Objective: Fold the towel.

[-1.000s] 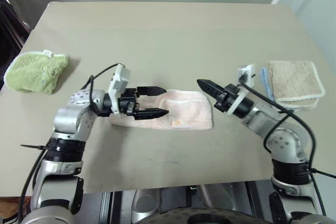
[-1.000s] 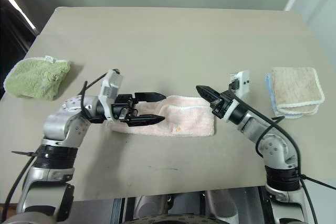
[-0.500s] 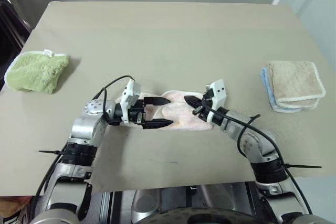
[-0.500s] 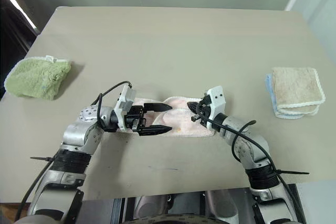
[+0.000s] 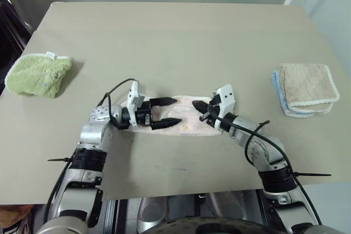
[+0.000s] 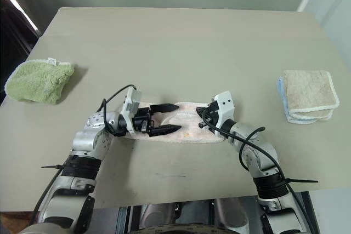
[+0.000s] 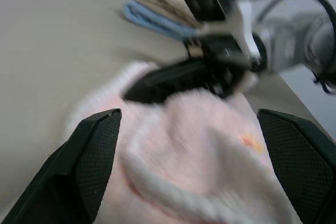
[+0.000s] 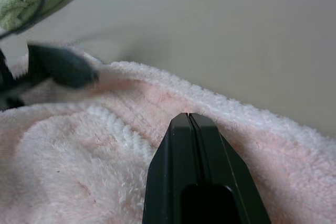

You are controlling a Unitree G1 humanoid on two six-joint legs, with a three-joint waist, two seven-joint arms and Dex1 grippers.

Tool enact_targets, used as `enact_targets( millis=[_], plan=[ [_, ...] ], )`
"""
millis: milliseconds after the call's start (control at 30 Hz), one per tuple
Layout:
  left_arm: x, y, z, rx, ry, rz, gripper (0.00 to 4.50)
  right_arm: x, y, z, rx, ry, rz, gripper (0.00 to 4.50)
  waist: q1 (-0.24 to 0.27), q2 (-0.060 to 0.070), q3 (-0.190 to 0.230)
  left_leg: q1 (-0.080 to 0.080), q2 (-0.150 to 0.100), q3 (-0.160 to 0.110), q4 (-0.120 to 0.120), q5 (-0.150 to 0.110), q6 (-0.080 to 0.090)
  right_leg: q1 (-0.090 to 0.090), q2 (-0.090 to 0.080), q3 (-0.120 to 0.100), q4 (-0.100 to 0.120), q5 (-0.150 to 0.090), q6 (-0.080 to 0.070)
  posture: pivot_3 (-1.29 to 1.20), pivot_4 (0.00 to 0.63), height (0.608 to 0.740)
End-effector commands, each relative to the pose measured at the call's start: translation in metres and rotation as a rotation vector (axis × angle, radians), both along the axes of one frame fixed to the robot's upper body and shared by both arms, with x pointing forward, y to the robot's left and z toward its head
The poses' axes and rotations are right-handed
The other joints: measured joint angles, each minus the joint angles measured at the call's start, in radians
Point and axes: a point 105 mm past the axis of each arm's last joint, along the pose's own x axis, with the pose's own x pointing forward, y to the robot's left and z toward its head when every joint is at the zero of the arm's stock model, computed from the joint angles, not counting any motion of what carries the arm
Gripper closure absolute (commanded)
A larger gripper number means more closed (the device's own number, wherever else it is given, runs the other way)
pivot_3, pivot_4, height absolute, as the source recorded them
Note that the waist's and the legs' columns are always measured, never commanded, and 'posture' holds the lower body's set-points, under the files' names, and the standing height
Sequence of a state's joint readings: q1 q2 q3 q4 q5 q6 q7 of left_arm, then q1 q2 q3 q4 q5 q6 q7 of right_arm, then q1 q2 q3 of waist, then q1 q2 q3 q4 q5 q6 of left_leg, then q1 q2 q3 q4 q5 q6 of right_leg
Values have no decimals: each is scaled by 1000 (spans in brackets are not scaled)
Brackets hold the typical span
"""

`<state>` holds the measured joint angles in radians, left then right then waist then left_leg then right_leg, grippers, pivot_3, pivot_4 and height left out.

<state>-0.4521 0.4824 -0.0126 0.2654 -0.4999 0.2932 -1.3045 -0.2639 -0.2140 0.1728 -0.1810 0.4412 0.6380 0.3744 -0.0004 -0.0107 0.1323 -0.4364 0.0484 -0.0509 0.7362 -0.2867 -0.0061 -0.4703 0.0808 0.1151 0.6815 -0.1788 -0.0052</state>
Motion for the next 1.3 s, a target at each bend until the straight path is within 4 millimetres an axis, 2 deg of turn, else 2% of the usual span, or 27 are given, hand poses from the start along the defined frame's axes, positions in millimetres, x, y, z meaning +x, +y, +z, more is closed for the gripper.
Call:
enact_targets(
  millis=[33, 167, 400, 433, 567, 733, 833, 1000, 1067, 1100, 1200, 1300],
  plan=[
    [4, 2, 28, -64, -35, -2, 599, -1, -2, 6, 6, -19, -9, 4500, 0, 0, 0, 0, 0, 0, 0, 0, 0, 0, 0, 0, 0, 0, 1, 0, 150, 703],
    [2, 2, 35, -59, -26, -46, 1905, -1, -3, 7, 2, -22, -12, 4500, 0, 0, 0, 0, 0, 0, 0, 0, 0, 0, 0, 0, 0, 2, 4, 0, 150, 703],
    [-19, -12, 19, -19, 11, -165, 4347, 5, -8, 12, 9, -34, -35, 4500, 0, 0, 0, 0, 0, 0, 0, 0, 0, 0, 0, 0, 0, 2, 4, 0, 150, 703],
    [-24, -14, 14, -5, 19, -188, 4456, 5, -8, 12, 11, -34, -38, 4500, 1, 0, 0, 0, 0, 0, 0, 0, 0, 0, 0, 0, -1, 2, 4, 0, 150, 703],
    [-33, -23, -11, 70, 31, -194, 4456, 4, -9, 10, 10, -29, -41, 4500, 1, 0, 0, 0, 0, 0, 0, 0, 0, 0, 0, 0, 0, -1, -1, 0, 150, 703],
    [-39, -23, -60, 248, 68, -188, 4456, 5, -6, 12, 20, -48, -56, 4500, 1, 0, 0, 0, 0, 0, 0, 1, 0, 0, 0, 0, 0, -3, 1, 0, 150, 703],
    [-40, -24, -68, 251, 97, -179, 4456, 5, -5, 13, 20, -51, -56, 4500, 1, 2, -1, 2, 0, 0, 0, 1, 0, 2, 0, 0, 0, -4, 0, 0, 150, 703],
    [-33, -32, -48, 147, 105, -149, 4456, 6, -4, 11, -16, -70, -56, 4500, 2, 3, -2, 3, -1, 0, 0, 3, 1, 3, -1, 0, -1, -4, 2, 0, 150, 703],
    [-27, -29, -33, 106, 109, -112, 4456, 6, -4, 14, -7, -75, -53, 4500, 2, 3, -2, 3, -1, 0, 0, 3, 1, 3, -1, 0, -1, -3, 2, 0, 150, 703],
    [-25, -24, -19, 61, 112, -107, 4456, 6, -5, 16, 2, -83, -51, 4500, 1, 3, -2, 2, -1, 0, 0, 3, 1, 3, -1, 0, -1, -3, 2, 0, 150, 703],
    [-31, -8, 16, -19, 151, -141, 3886, 3, -3, 26, 37, -113, -25, 4500, -1, 2, -1, 0, 0, 0, 0, 3, 1, 1, 0, 0, -1, -2, 0, 0, 150, 703],
    [-33, 6, 49, -67, 169, -126, 2839, -4, 1, 37, 72, -143, 32, 4500, -2, 3, -1, 0, 0, 0, -2, 3, 0, 0, 1, 0, 0, 1, -6, 0, 150, 703]
  ],
)
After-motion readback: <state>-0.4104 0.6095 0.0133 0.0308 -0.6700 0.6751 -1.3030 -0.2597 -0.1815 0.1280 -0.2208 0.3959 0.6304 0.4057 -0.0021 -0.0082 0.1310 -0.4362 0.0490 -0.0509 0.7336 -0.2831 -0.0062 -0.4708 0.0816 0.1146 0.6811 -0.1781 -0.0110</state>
